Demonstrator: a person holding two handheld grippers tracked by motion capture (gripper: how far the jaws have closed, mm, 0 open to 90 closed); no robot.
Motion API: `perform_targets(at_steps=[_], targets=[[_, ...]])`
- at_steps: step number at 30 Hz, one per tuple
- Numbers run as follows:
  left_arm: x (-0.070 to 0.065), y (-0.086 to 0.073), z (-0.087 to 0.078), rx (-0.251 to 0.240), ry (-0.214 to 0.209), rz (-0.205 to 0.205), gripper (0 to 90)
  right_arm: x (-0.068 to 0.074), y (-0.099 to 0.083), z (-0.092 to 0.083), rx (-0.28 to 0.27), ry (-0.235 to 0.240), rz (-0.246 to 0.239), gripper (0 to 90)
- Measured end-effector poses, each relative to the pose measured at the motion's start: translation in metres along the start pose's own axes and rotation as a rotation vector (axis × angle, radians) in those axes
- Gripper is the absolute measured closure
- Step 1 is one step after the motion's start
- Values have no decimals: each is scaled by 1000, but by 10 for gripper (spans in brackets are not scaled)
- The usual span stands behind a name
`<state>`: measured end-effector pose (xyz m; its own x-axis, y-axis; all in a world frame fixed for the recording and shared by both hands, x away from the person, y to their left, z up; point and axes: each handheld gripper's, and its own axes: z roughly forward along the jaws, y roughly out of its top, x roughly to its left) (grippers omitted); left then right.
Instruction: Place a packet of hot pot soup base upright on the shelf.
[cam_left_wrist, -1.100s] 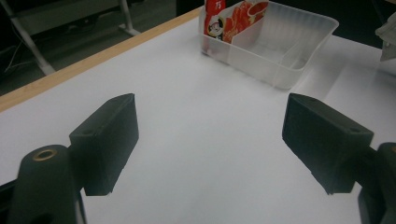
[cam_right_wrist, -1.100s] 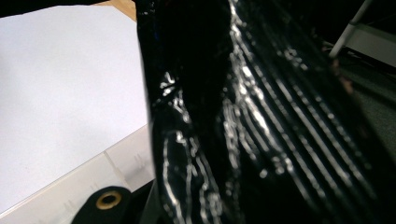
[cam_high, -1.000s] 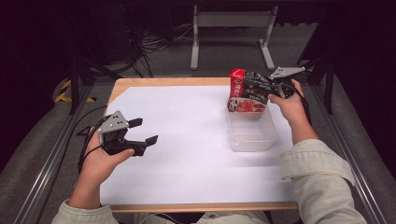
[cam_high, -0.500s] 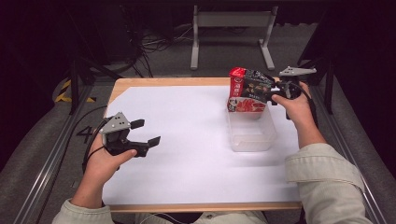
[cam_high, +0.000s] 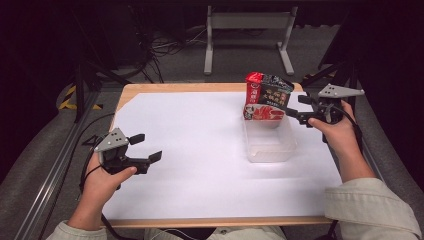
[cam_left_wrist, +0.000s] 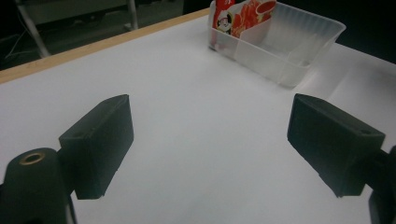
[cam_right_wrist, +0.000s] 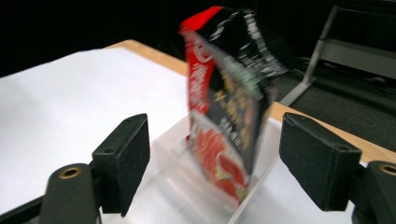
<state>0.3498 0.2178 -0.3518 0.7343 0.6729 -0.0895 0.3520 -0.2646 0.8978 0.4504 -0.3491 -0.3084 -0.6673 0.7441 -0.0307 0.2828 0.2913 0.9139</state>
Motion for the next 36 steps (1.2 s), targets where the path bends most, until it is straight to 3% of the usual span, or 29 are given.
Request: perform_targets(at_steps=[5,10,17,21,23,30,31,36], targets=[[-1,-11,-2,11,-4,0,154,14,-13,-19,-13,45,6,239],[-2,-19,-1,61,-22,23,154,30,-29,-32,-20,50,-11,236],[-3,-27,2,65,-37,18,148,54,-51,-42,-26,51,-31,233],[-2,-31,5,57,-17,13,138,59,-64,-45,-22,35,-23,232],[-4,-36,5,46,12,-14,127,64,-76,-48,-1,14,-5,232],[-2,-46,11,66,8,-33,118,70,-99,-49,19,3,40,229],[-1,-47,12,70,3,-33,118,70,-109,-46,26,4,67,229],[-3,-50,18,88,2,-25,117,72,-124,-38,78,-2,65,229]])
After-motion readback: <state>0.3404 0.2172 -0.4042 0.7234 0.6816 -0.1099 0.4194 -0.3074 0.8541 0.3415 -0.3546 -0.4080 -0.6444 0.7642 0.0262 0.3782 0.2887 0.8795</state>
